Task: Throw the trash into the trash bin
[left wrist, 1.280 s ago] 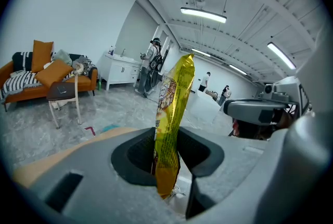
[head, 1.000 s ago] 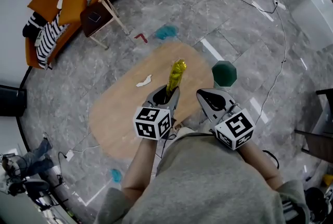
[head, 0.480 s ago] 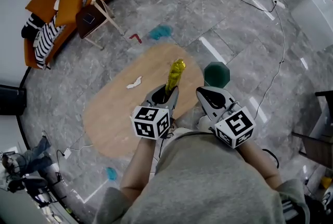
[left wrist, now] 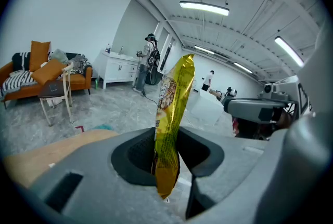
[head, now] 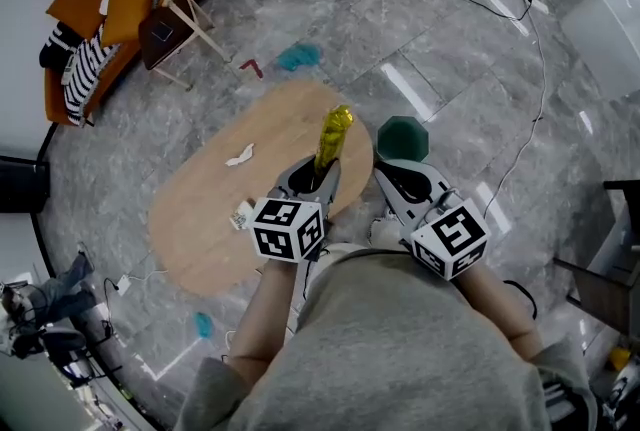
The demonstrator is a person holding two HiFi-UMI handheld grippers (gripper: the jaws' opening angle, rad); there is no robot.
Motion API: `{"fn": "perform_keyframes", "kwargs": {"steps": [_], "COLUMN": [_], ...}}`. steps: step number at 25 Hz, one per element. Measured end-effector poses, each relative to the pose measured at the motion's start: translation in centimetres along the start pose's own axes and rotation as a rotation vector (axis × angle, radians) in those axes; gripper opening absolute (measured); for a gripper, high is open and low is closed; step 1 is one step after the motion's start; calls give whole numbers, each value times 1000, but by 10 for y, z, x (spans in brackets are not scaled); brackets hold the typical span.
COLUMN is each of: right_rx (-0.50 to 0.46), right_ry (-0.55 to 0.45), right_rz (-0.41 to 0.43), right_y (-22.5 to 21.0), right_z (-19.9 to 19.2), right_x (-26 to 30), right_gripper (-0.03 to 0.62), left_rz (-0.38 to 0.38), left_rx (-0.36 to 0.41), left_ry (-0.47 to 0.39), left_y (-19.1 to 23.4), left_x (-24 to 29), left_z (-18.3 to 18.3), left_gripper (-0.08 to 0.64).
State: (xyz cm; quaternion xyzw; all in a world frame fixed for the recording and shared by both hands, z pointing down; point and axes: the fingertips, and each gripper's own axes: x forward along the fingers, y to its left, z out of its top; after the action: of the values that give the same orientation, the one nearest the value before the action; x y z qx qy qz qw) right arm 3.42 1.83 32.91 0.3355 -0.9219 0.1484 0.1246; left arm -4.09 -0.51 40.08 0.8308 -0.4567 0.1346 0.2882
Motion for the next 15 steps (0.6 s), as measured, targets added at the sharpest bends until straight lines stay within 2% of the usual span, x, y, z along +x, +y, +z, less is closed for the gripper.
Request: {"fn": "perform_keyframes", "kwargs": {"steps": [15], "right_rx": [14], "right_ry": [-4], "right_rz": [12], "right_y": [-68], "right_z": [-12], "right_x": [-49], "right_gripper": [9], "left_rz": [25], "left_rx": [1], "left_ry": [19], "left_y": [-56], "left_x": [58], "left_z": [-5], "left_gripper": [126]}}
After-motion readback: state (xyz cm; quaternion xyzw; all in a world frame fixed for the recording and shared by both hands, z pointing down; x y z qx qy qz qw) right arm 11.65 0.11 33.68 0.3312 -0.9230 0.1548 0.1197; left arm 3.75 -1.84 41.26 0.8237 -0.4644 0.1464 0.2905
